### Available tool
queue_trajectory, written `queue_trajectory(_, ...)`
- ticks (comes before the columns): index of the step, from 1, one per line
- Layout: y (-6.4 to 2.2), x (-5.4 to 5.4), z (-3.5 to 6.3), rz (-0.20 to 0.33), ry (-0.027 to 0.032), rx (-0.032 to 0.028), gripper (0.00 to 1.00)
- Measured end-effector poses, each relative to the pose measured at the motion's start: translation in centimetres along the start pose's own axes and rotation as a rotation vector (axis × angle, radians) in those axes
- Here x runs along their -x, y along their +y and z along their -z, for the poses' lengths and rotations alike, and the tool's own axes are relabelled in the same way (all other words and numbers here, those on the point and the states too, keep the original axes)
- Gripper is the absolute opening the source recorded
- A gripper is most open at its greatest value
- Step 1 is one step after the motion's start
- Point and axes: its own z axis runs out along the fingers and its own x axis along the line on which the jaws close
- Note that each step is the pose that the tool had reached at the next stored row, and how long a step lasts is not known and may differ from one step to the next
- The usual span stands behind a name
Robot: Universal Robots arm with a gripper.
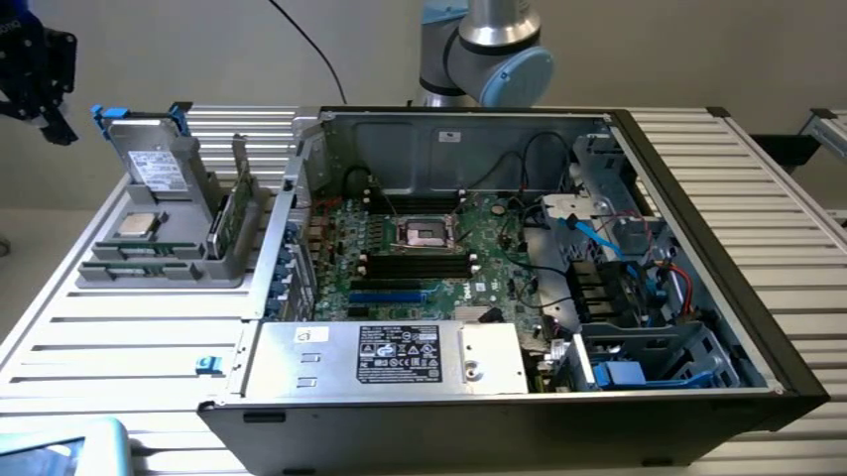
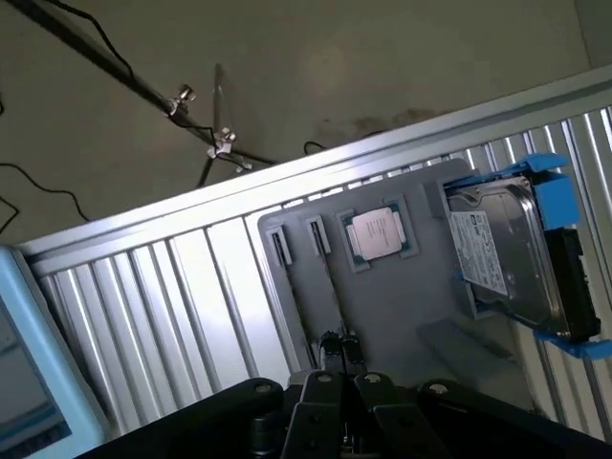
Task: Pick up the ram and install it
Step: 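Pick up the ram and move it above insertion slot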
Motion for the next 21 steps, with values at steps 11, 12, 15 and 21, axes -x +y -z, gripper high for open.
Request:
queue_trajectory(11,0.00,0.00,-0.01,0.187,0.0387,-0.0079,0.11)
queue_trajectory(12,0.00,-0.01,-0.01,0.202,0.0413,-0.0087,0.11)
queue_trajectory(15,0.00,0.00,0.00,0.208,0.0424,-0.0088,0.11)
queue_trajectory(21,0.00,0.00,0.00,0.208,0.0424,-0.0089,0.11)
